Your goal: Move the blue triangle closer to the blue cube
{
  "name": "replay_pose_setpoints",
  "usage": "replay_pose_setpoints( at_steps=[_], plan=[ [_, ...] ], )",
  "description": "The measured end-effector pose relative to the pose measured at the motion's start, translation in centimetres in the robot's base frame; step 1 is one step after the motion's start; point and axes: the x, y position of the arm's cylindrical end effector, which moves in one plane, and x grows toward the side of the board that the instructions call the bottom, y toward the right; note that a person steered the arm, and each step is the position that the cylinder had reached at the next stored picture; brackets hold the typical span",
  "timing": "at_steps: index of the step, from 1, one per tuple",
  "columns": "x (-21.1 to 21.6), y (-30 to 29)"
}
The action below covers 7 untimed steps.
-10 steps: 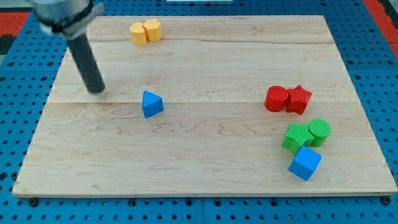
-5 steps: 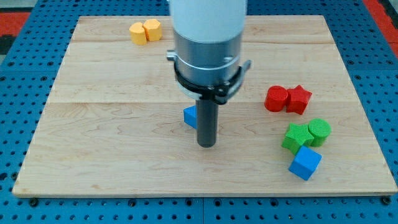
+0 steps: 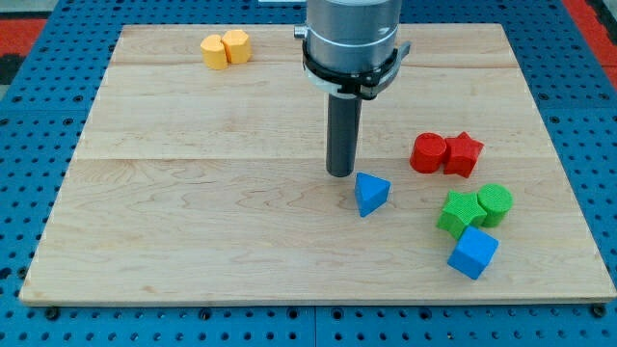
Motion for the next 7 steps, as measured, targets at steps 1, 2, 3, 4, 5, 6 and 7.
replay_pose_setpoints(
  at_steps=[1,2,3,4,5,6,7],
  plan=[
    [6.5,1.9],
    [9.0,3.0],
    [9.1,2.0],
    [6.9,0.6],
    [8.4,5.1],
    [9.5,5.4],
    [7.4,-0.6]
  ],
)
